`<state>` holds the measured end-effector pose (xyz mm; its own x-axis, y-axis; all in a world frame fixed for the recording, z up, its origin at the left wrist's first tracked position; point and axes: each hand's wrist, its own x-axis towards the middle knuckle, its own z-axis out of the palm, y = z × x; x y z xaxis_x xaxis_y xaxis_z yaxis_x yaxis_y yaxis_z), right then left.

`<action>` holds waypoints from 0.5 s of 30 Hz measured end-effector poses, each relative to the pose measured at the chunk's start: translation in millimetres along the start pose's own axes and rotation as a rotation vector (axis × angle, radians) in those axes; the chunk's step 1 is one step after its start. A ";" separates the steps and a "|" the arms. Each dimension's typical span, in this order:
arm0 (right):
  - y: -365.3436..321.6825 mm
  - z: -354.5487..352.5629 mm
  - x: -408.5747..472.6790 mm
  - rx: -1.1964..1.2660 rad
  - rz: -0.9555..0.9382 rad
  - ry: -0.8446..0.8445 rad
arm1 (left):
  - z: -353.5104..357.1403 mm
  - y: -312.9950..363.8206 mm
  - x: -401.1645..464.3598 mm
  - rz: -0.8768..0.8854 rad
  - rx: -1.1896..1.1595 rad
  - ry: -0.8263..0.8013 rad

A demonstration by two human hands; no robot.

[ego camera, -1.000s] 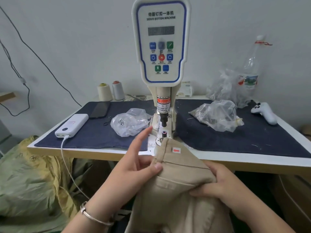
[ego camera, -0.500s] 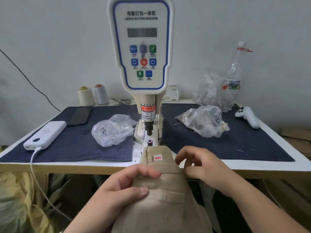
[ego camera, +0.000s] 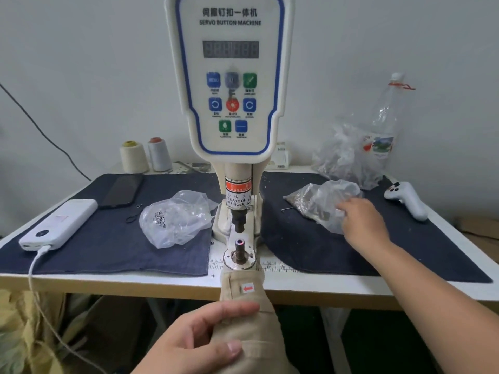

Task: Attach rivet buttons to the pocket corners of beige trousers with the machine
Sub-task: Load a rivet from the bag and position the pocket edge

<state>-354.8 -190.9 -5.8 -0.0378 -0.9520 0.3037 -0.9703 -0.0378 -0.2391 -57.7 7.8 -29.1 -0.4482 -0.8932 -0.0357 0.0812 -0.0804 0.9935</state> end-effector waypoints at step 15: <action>-20.2 4.6 47.9 -0.138 -0.046 -0.336 | -2.4 11.6 -6.4 -0.002 -0.145 0.153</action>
<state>-336.0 -237.1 9.4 0.0649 -0.9978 -0.0146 -0.9931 -0.0632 -0.0985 -51.8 11.6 -17.5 -0.3094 -0.9487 -0.0648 0.2128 -0.1355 0.9677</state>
